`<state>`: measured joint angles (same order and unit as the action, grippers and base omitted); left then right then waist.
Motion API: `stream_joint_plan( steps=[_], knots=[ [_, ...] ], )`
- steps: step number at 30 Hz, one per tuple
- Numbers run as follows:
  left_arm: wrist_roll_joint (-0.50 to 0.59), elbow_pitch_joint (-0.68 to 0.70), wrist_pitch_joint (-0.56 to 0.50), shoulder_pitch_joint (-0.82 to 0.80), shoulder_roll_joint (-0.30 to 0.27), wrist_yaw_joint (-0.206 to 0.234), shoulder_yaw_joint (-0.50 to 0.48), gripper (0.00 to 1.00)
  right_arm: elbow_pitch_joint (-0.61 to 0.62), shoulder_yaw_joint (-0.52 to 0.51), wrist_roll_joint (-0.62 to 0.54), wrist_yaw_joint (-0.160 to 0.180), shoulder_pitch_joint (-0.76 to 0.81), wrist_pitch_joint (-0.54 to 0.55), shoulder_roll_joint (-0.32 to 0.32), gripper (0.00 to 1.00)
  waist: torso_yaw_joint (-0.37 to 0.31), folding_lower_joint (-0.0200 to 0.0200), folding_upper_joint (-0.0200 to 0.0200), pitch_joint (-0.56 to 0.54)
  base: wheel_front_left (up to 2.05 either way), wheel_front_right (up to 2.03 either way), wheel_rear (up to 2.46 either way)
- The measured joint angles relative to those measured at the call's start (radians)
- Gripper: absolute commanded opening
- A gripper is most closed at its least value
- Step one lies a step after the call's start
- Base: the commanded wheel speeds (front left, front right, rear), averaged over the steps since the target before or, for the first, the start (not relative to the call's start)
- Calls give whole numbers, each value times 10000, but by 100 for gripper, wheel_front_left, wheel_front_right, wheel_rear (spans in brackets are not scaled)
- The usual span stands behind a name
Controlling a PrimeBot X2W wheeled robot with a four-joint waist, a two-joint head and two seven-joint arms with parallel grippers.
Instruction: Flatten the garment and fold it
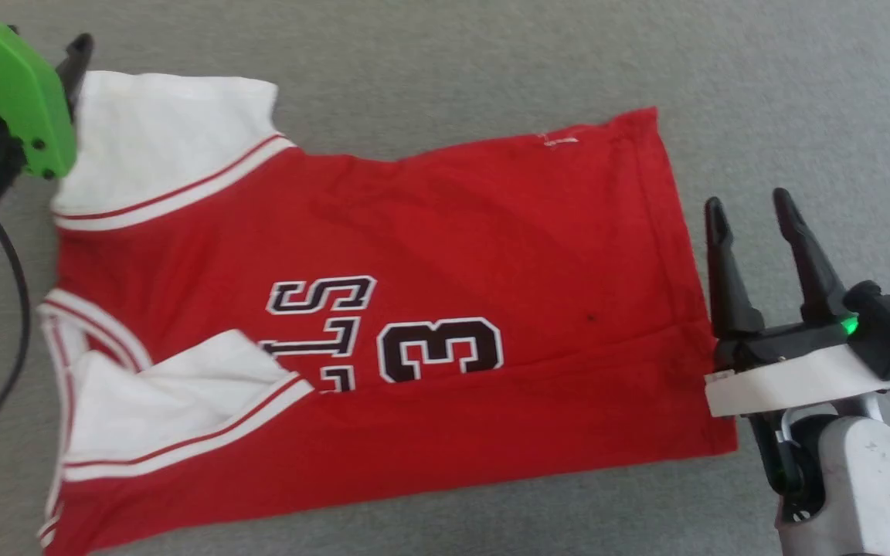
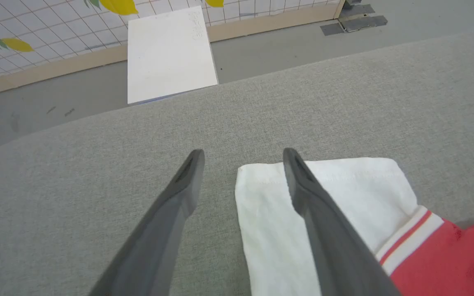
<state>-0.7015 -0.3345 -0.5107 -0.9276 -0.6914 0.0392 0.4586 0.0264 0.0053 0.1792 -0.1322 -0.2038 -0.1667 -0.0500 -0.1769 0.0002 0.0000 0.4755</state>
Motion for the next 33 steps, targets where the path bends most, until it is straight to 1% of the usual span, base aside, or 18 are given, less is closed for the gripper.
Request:
stream_joint_plan(
  steps=[2,4,7,8,12,13,14,15,19,22,24,27,33],
  knots=[
    [-121,-163,-686,-207,-119,36,42,100,-109,117,115,0,-67,-105,4,100,-209,0,0,191,0,0,0],
    [-136,-314,-1386,-317,-318,167,113,100,-259,163,197,0,-123,-211,0,100,-438,0,0,393,0,0,0],
    [-148,-470,-2353,-319,-617,481,203,100,-416,226,332,0,-227,-339,-2,100,-735,0,0,639,0,0,0],
    [-196,-453,-2606,-318,-683,675,198,100,-449,242,341,0,-247,-368,-2,100,-831,0,0,720,0,0,0],
    [-389,-81,-3193,-312,-905,1087,12,100,-537,274,424,0,-267,-462,-4,100,-1108,0,0,974,0,0,0],
    [-523,38,-3277,-297,-934,1127,-33,97,-546,276,424,0,-273,-464,-2,100,-1154,0,0,1031,0,0,0],
    [-573,146,-3300,-282,-972,1154,-56,38,-554,293,424,0,-285,-464,-4,100,-1181,-1,0,1068,0,0,0],
    [-581,257,-3356,-256,-1026,1202,-56,0,-560,330,418,0,-314,-460,-4,100,-1204,-1,0,1107,0,0,0],
    [-736,698,-3469,-127,-1083,1200,-58,0,-468,516,84,0,-885,-217,-6,100,-1194,-1,0,1157,0,0,0],
    [-729,863,-3375,-61,-1085,1198,-21,0,-401,646,-155,0,-1824,502,-4,100,-1151,-1,0,1156,0,0,0],
    [-729,905,-3352,-43,-1072,1198,-4,0,-525,704,-274,0,-2479,1540,-6,100,-1111,-1,1,1139,0,0,0],
    [-731,938,-3271,-7,-1009,1195,42,0,-1126,706,-284,0,-3522,3852,-8,100,-1017,-1,0,1120,0,0,0],
    [-740,957,-2963,-73,-698,1062,65,0,-2219,972,-560,0,-5157,7662,-4,100,-714,-1,0,1208,0,0,0]
  ],
)
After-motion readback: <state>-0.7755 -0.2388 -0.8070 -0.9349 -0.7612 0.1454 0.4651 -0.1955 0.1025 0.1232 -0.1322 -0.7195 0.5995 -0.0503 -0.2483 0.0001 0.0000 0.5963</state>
